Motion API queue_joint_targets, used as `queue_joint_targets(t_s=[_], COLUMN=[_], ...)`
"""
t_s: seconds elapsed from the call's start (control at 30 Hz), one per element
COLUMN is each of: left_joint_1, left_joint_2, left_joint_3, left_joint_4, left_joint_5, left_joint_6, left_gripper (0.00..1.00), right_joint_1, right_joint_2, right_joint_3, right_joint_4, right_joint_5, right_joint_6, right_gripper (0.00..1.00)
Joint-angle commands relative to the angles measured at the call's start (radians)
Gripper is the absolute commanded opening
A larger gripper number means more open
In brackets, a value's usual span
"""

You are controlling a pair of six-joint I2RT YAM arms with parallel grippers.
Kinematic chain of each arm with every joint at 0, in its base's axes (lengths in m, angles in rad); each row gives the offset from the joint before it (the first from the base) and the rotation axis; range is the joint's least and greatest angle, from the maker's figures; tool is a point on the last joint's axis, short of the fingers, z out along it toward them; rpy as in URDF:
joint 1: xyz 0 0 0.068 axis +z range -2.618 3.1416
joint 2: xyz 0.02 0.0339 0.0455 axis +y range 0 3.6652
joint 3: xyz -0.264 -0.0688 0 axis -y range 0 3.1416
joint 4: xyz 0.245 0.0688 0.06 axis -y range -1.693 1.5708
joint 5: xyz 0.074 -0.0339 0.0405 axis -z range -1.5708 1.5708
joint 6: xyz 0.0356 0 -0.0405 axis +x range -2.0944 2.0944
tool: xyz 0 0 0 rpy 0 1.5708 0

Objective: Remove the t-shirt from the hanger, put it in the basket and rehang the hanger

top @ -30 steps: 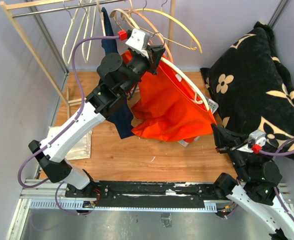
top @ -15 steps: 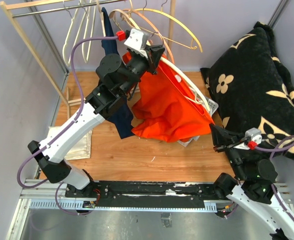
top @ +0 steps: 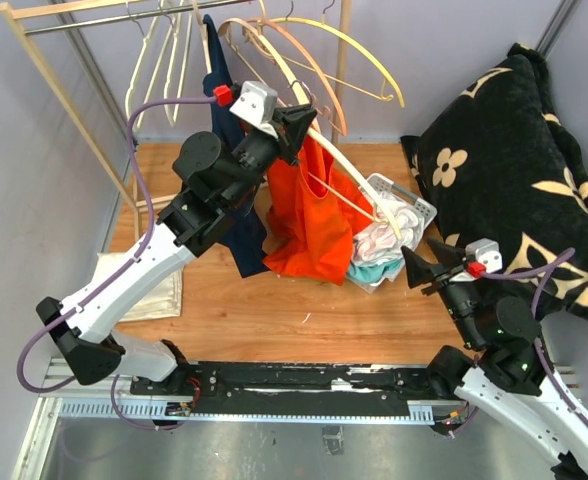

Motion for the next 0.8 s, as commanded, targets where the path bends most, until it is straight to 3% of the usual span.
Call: queue_joint_targets(t_s=[0.0, 0.3, 0.6, 0.77], left_joint_1=[0.003, -0.01, -0.037, -0.043], left_joint_2=[-0.048, -0.04, 0.03, 0.063], left_joint_3=[-0.047, -0.132, -0.131, -0.108], left_joint_4=[0.082, 0.073, 0.064, 0.053], left_joint_5=[0.034, 0.051, 0.015, 0.005], left_joint_6=[0.037, 0.038, 0.048, 0.049], left_gripper=[0.01, 0.01, 0.0, 0.0], right_joint_1=[0.007, 0.009, 0.008, 0.008], right_joint_2=[-0.04, 0.054, 0.323, 0.393], right_joint_3=[0.055, 0.246, 0.487, 0.505], right_joint_4=[0.012, -0.048, -0.16, -0.152], right_joint_5=[0.07, 0.0, -0.191, -0.26], right_joint_6=[-0.065, -0.158, -0.119, -0.087], right_gripper=[0.56, 0.56, 0.57, 0.57])
